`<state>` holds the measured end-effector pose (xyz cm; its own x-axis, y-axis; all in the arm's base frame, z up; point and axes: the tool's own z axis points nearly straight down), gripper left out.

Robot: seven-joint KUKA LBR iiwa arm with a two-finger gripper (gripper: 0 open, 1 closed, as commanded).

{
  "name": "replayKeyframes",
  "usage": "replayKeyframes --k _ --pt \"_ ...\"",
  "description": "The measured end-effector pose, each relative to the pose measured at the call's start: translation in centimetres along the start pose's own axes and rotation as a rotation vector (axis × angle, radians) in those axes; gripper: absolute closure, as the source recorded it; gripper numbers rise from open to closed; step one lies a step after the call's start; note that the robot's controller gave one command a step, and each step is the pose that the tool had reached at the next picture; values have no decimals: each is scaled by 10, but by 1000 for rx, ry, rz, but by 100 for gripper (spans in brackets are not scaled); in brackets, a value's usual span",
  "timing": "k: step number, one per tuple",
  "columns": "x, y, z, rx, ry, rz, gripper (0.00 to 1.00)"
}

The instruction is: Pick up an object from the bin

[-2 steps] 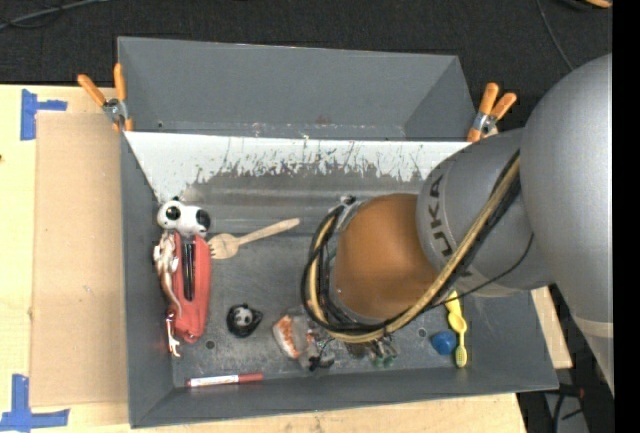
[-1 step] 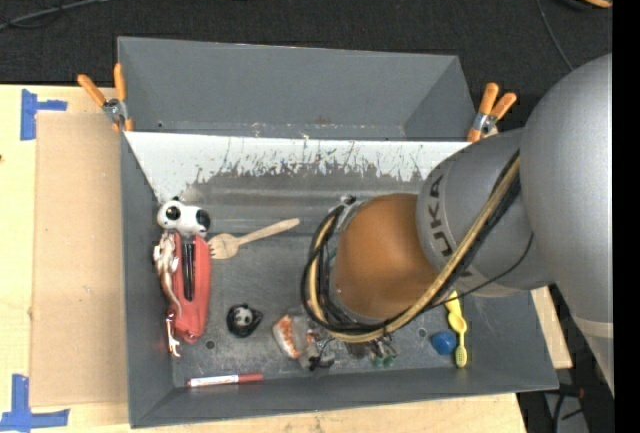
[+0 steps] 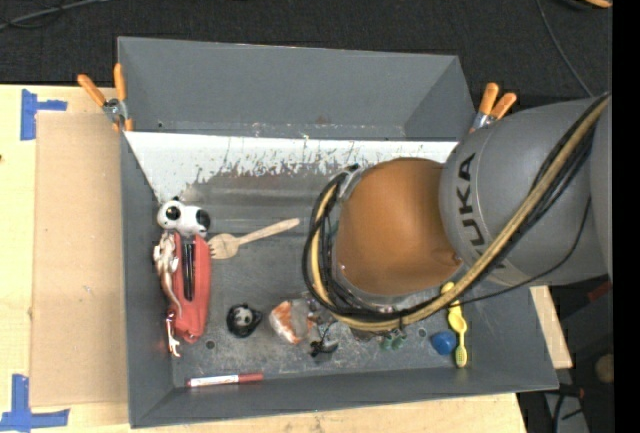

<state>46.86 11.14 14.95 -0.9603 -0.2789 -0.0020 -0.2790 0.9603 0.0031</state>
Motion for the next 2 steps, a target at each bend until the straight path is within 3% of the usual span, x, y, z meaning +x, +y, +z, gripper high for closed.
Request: replayKeyframes --k 1,2 --pt "-3 -10 -23 1 5 15 100" --pt "-4 3 -60 -2 -3 -13 100"
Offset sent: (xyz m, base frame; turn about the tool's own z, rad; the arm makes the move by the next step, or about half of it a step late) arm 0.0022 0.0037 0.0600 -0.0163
